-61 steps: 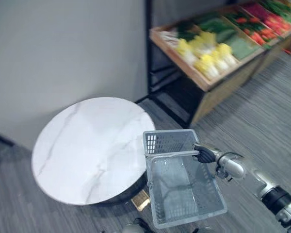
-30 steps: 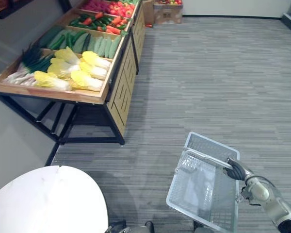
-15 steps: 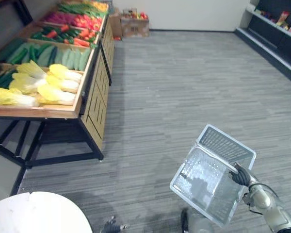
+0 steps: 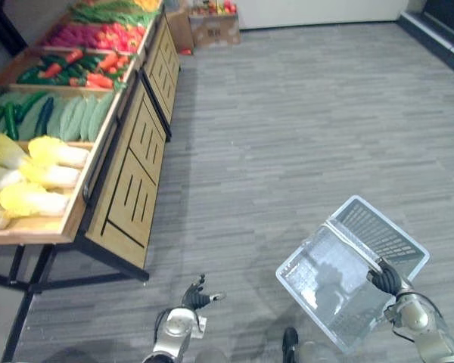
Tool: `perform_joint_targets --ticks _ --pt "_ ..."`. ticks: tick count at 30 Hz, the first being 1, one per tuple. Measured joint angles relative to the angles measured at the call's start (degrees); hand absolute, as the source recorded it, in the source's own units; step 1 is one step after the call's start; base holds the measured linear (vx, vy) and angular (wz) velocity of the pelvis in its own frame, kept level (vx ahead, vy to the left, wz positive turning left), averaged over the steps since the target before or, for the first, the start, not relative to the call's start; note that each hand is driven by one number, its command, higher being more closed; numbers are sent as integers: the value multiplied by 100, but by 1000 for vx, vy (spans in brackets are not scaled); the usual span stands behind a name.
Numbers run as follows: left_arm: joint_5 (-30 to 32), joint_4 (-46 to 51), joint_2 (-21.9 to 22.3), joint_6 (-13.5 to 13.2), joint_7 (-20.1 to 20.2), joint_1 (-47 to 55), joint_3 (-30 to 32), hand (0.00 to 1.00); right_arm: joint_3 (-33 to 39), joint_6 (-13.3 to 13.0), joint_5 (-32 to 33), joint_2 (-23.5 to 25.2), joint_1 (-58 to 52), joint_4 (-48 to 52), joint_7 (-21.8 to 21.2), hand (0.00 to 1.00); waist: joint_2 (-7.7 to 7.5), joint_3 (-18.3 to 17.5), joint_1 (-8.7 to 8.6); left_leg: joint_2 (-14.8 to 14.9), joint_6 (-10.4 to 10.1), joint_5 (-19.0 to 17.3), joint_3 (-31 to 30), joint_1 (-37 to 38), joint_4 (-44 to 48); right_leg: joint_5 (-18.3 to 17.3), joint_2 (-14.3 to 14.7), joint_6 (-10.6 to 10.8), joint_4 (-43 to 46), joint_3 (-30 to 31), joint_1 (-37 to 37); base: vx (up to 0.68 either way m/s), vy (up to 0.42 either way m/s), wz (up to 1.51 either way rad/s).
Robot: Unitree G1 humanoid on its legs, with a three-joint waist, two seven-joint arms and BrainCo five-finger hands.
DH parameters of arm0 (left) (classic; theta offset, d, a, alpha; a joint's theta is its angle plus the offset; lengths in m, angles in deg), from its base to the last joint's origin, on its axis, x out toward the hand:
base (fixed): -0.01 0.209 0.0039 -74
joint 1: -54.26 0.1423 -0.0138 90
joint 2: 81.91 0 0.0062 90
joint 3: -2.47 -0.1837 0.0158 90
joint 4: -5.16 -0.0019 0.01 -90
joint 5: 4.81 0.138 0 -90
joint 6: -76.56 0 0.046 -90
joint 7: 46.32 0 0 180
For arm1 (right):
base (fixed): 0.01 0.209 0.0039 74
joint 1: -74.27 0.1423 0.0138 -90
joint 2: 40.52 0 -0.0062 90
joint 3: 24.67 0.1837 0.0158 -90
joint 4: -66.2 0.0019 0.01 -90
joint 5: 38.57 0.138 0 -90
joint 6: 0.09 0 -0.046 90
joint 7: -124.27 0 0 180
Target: Pick vegetable in the basket
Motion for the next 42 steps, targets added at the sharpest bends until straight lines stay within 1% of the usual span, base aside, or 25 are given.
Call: perform_joint_targets --ticks 1,3,6,7,8,9,10,11,14,16,18,20,21,22,23,24,26,27,30,33,35,39,40,41,42 --pt "0 -33 -8 0 -7 101 169 0 -34 4 93 -14 11 5 37 100 -17 7 98 -32 157 -161 241 -287 25 -111 -10 39 -169 62 230 331 -42 -12" --pt "3 -193 -9 3 -25 213 380 0 -37 5 138 -31 33 5 81 100 34 36 159 -55 254 -317 443 -701 -193 -221 -19 132 -252 56 407 256 21 -7" --pt "59 -511 -1 51 -33 596 677 0 -36 5 180 20 40 -2 130 100 16 69 268 -427 277 -389 876 -1005 -2079 -425 -289 422 -278 33 675 331 204 6" --pt "83 -618 21 51 -29 797 710 0 -22 6 180 -1 40 -5 154 100 61 59 268 -669 254 -153 827 -937 -3257 -527 -388 576 -300 -11 775 331 262 18" --pt "257 -691 96 50 -27 1055 877 0 -30 6 178 -64 36 -29 173 100 289 23 326 -785 162 640 675 -777 -4663 -645 -358 759 -373 -28 909 349 274 11" --pt "290 -727 105 58 -28 1112 905 0 -34 7 178 -60 39 -54 182 100 314 7 367 -806 180 873 658 -715 -4733 -666 -363 790 -380 -12 945 366 254 11" --pt "371 -818 126 97 -25 1150 1062 0 -100 7 177 56 95 -186 183 100 243 -21 449 -1027 377 952 679 -665 -4820 -680 -483 811 -481 -1 1032 357 207 25" --pt "462 -809 106 120 -26 1165 1369 0 -238 3 176 89 223 -193 184 100 107 46 484 -1191 577 720 674 -867 -4488 -672 -612 817 -576 -20 1074 392 227 30" --pt "514 -818 294 172 -4 1228 2026 0 -511 5 150 132 506 -204 181 100 62 75 712 -1222 829 320 807 -1041 -3782 -408 -715 1072 -750 35 1277 262 143 8" --pt "523 -870 341 175 24 1342 2036 0 -753 -41 139 147 646 -202 156 100 52 71 748 -1231 872 187 894 -805 -3801 -145 -746 1116 -692 195 1387 281 146 -10" --pt "588 -939 341 181 32 1404 2020 0 -783 -147 138 232 719 -199 149 100 -24 45 756 -1295 831 133 971 -501 -4172 -76 -832 1134 -34 404 1150 187 143 -11" --pt "640 -970 258 180 35 1505 1697 0 -740 -153 129 387 605 -204 150 100 -192 -59 702 -1480 845 130 969 -46 -4791 -34 -1062 1204 1672 634 404 186 153 3" --pt "636 -972 155 191 15 1540 1494 0 -737 -151 126 517 498 -214 149 100 -382 -83 660 -1641 871 114 956 242 -4998 306 -1233 1372 2779 887 -77 228 125 14" --pt "638 -965 71 201 21 1541 1401 0 -736 -150 124 579 445 -215 150 100 -460 -71 638 -1696 906 90 942 409 -5090 639 -1263 1370 3270 1053 -289 275 118 21" --pt "637 -914 -69 235 37 1510 1190 0 -697 -136 78 666 486 -208 250 100 -524 -72 581 -1760 1002 29 835 712 -5212 1465 -1255 1400 4127 1308 -637 384 116 37" --pt "630 -890 -153 254 34 1434 973 0 -593 -146 85 696 539 -198 320 100 -542 -52 482 -1788 1120 -34 698 948 -5221 1315 -1215 1238 5061 1386 -985 391 96 51" --pt "630 -745 -257 248 15 1269 872 0 -557 -151 86 710 511 -191 370 100 -531 -39 367 -1738 1208 -96 484 1315 -5237 873 -1113 819 5755 1140 -1323 376 43 68" --pt "621 -652 -259 239 8 1121 853 0 -511 -160 87 739 484 -182 385 100 -510 -32 352 -1707 1215 -143 344 1540 -5288 661 -1111 529 5763 886 -1564 358 14 60" --pt "609 -484 -264 235 -3 756 807 0 -491 -150 89 768 440 -191 358 100 -494 -2 198 -1682 1219 -146 -97 1768 -5428 186 -1085 494 4878 475 -1866 336 -38 83" --pt "429 -93 -278 128 -48 495 799 0 -468 -119 89 813 377 -206 341 100 -454 15 76 -1596 1095 -221 -608 1859 -5424 207 -722 595 2037 755 -1784 353 -149 94" --pt "388 6 -297 100 -60 398 653 0 -271 -57 87 813 307 -207 334 100 -462 32 97 -1530 884 -547 -988 1883 -5322 338 -729 734 460 1199 -1711 407 -256 87" --pt "388 -42 -339 103 -53 491 521 0 -93 32 86 814 125 -207 335 100 -580 90 217 -1464 574 -1162 -1439 2148 -5060 336 -1011 796 -65 1324 -1520 419 -383 68" --pt "388 -189 -336 110 -68 516 532 0 -28 89 86 807 123 -218 319 100 -485 80 229 -1267 432 -1449 -1589 2185 -4879 662 -942 1150 306 1154 -1546 400 -492 65" --pt "391 -307 -257 125 -75 543 525 0 20 110 86 803 153 -223 313 100 -304 49 228 -1042 343 -1515 -1718 2147 -4717 573 -797 1090 639 934 -1621 400 -471 58" --pt "392 -493 -126 120 -81 613 553 0 -6 115 88 805 222 -232 290 100 -169 23 253 -816 232 -1419 -1795 2029 -4412 307 -617 808 1019 759 -1672 483 -545 40"
